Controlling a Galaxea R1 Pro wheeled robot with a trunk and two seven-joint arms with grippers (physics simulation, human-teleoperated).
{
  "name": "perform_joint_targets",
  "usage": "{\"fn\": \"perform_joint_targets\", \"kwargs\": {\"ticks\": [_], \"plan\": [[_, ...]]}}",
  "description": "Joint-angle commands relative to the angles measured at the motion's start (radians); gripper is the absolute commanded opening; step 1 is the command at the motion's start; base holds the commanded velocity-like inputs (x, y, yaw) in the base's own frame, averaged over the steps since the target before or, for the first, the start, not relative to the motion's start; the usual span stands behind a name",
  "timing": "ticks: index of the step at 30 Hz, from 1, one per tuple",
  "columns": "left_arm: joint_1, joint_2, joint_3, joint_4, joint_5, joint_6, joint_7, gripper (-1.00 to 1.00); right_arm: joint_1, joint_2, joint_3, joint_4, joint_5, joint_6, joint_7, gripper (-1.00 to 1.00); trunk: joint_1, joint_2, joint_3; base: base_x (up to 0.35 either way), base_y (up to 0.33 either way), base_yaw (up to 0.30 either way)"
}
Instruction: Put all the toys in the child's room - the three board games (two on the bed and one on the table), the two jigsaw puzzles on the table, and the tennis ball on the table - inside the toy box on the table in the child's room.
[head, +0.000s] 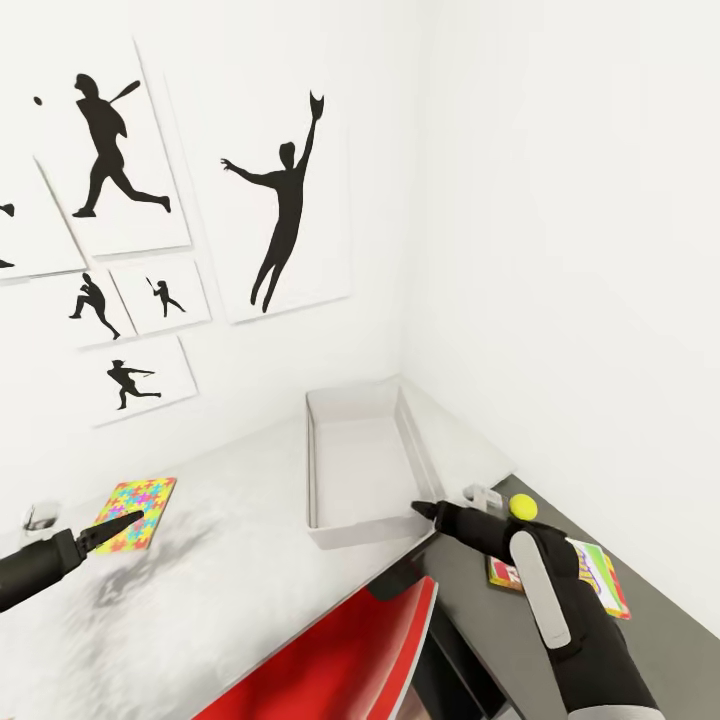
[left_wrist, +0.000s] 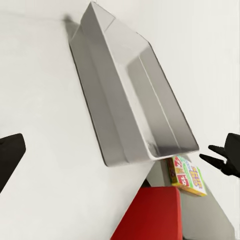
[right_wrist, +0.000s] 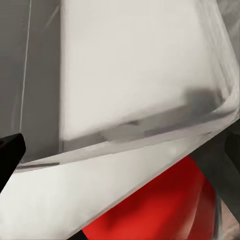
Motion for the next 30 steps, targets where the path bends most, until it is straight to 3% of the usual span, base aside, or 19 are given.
{"fn": "perform_joint_targets", "kwargs": {"ticks": [1, 6, 12, 20, 30], "plan": [[-0.007, -0.006, 0.0, -0.005, 0.008, 0.008, -0.008, 1.0, -0.001, 0.007, -0.003, 0.001, 0.007, 0.01, 0.01, 1.0, 0.001, -0.002, -0.002, 0.0, 0.0, 0.0], [-0.035, -0.029, -0.007, 0.006, 0.036, 0.005, -0.011, 1.0, -0.013, 0.034, -0.001, -0.016, 0.004, 0.033, 0.007, 1.0, 0.001, -0.002, -0.002, 0.0, 0.0, 0.0], [-0.062, -0.047, -0.026, 0.015, 0.069, -0.001, -0.015, 1.0, -0.028, 0.044, 0.005, -0.034, -0.001, 0.067, 0.002, 1.0, 0.001, -0.002, -0.002, 0.0, 0.0, 0.0], [-0.062, -0.066, -0.032, 0.015, 0.069, 0.0, -0.017, 1.0, -0.015, 0.051, 0.007, -0.046, 0.0, 0.069, 0.01, 1.0, 0.001, -0.002, -0.002, 0.0, 0.0, 0.0], [-0.063, -0.072, -0.033, 0.015, 0.069, 0.0, -0.017, 1.0, -0.014, 0.056, 0.008, -0.048, 0.001, 0.068, 0.01, 1.0, 0.001, -0.002, -0.002, 0.0, 0.0, 0.0]]}}
